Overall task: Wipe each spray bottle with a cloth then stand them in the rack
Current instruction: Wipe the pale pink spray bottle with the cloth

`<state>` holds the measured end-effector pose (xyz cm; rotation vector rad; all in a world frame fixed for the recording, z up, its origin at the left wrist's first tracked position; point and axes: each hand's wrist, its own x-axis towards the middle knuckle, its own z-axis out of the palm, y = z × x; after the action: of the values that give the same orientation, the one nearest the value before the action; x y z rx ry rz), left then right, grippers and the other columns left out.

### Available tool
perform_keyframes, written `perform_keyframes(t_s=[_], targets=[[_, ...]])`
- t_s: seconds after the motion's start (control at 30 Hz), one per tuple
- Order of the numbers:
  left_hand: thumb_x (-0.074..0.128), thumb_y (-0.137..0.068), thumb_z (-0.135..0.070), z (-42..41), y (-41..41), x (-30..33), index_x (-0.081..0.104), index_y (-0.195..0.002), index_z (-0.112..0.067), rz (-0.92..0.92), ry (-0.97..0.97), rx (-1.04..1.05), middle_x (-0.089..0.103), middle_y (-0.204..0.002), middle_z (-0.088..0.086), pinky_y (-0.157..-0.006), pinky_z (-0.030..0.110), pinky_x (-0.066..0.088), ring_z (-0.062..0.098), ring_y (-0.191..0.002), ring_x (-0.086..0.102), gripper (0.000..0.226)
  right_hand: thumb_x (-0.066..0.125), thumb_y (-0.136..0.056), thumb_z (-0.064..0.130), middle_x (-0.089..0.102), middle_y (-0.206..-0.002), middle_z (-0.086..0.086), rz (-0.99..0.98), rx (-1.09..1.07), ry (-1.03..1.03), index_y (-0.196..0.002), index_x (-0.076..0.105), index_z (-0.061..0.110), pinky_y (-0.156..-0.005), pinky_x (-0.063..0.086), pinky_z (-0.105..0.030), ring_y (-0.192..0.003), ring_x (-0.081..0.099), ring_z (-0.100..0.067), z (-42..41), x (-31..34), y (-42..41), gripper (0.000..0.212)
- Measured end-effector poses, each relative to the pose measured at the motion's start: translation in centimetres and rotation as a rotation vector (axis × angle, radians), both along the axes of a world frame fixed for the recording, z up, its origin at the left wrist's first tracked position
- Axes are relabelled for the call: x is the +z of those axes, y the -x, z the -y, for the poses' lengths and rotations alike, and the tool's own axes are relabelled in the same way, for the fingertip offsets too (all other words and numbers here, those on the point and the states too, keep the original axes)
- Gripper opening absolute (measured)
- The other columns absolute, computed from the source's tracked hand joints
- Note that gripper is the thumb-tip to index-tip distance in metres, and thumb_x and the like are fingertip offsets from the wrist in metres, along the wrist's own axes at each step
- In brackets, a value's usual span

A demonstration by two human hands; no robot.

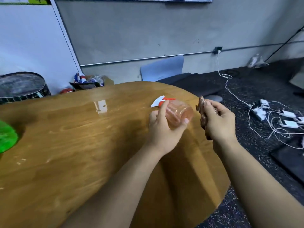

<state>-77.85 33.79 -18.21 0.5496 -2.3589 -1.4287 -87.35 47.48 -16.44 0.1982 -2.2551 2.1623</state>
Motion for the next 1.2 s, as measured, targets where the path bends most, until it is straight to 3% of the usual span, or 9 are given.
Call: perform_keyframes(t_s=[0.13, 0.27, 0.43, 0.63, 0.77, 0.83, 1.0, 1.1, 1.2], targets=[[0.067, -0.095, -0.062, 0.5, 2.0, -1.2, 0.02, -0.161, -0.057, 0.035, -0.052, -0.049, 0.031, -0.157, -0.001, -0.115, 0.032, 0.036, 0.022, -0.149, 0.04, 0.081, 0.058, -0.107, 0.029, 0.055, -0.063, -0.006, 0.066, -0.022, -0.024, -0.103, 0.075, 0.005, -0.042, 0.033, -0.022, -0.052, 0.044, -0.018, 1.6, -2.1, 2.2, 0.029], [0.065, -0.093, -0.069, 1.2, 2.3, -1.5, 0.028, -0.16, -0.052, 0.001, -0.145, -0.04, 0.041, -0.151, -0.002, -0.104, 0.022, 0.04, 0.015, -0.138, 0.052, 0.078, 0.061, -0.106, 0.032, 0.059, -0.077, -0.019, 0.212, 0.106, 0.038, -0.106, 0.077, 0.006, -0.055, 0.037, -0.031, -0.063, 0.048, -0.025, 3.2, -3.5, 0.9, 0.031], [0.066, -0.086, -0.079, 2.3, 0.5, -1.1, 0.042, -0.134, -0.051, -0.13, -0.274, 0.073, 0.061, -0.14, -0.006, -0.102, 0.033, 0.058, 0.011, -0.121, 0.065, 0.061, 0.067, -0.103, 0.03, 0.066, -0.106, -0.038, 0.16, 0.173, 0.12, -0.099, 0.081, 0.02, -0.071, 0.048, -0.056, -0.083, 0.058, -0.031, 4.9, -2.2, -3.6, 0.018], [0.082, -0.077, -0.068, 3.3, -6.2, 1.0, 0.042, -0.127, -0.037, -0.268, -0.412, 0.209, 0.072, -0.122, -0.002, -0.081, 0.047, 0.067, 0.016, -0.095, 0.077, 0.071, 0.065, -0.103, 0.021, 0.079, -0.094, -0.005, 0.011, 0.278, 0.095, -0.11, 0.08, 0.021, -0.068, 0.055, -0.025, -0.08, 0.069, -0.015, 5.7, 0.4, -10.4, 0.017], [0.087, -0.078, -0.057, 3.9, -12.9, 2.8, 0.048, -0.13, -0.04, -0.35, -0.499, 0.281, 0.076, -0.117, -0.002, -0.075, 0.035, 0.064, 0.016, -0.09, 0.078, 0.067, 0.062, -0.104, 0.023, 0.078, -0.095, -0.005, 0.002, 0.314, 0.122, -0.111, 0.079, 0.027, -0.064, 0.057, -0.039, -0.083, 0.071, -0.026, 6.1, 2.4, -15.6, 0.019], [0.082, -0.079, -0.053, 4.3, -16.1, 3.7, 0.051, -0.135, -0.042, -0.431, -0.596, 0.283, 0.076, -0.12, -0.002, -0.079, 0.039, 0.064, 0.023, -0.097, 0.078, 0.065, 0.059, -0.106, 0.024, 0.078, -0.091, 0.009, 0.071, 0.282, 0.162, -0.108, 0.078, 0.03, -0.059, 0.056, -0.022, -0.078, 0.074, -0.009, 6.5, 2.9, -18.1, 0.02], [0.077, -0.092, -0.05, 4.4, -22.3, 6.4, 0.055, -0.141, -0.042, -0.577, -0.648, 0.285, 0.075, -0.127, -0.009, -0.1, 0.046, 0.055, 0.02, -0.12, 0.072, 0.054, 0.057, -0.107, 0.038, 0.069, -0.073, -0.003, 0.208, 0.394, 0.153, -0.111, 0.071, 0.036, -0.041, 0.034, -0.023, -0.044, 0.049, -0.015, 8.4, 3.9, -24.5, 0.016], [0.066, -0.096, -0.048, 4.9, -25.3, 8.7, 0.059, -0.141, -0.047, -0.618, -0.592, 0.281, 0.068, -0.144, -0.005, -0.116, 0.052, 0.046, 0.019, -0.132, 0.065, 0.046, 0.057, -0.105, 0.041, 0.07, -0.082, -0.004, 0.14, 0.423, 0.18, -0.113, 0.071, 0.037, -0.04, 0.035, -0.023, -0.047, 0.051, -0.008, 9.4, 6.5, -27.6, 0.016], [0.046, -0.112, -0.027, 5.9, -27.7, 11.8, 0.059, -0.143, -0.041, -0.669, -0.629, 0.226, 0.07, -0.142, 0.003, -0.11, 0.048, 0.05, 0.026, -0.126, 0.069, 0.037, 0.06, -0.105, 0.033, 0.071, -0.084, -0.007, -0.025, 0.427, 0.274, -0.111, 0.071, 0.034, -0.04, 0.037, -0.025, -0.05, 0.052, -0.012, 10.2, 9.8, -29.2, 0.013]])
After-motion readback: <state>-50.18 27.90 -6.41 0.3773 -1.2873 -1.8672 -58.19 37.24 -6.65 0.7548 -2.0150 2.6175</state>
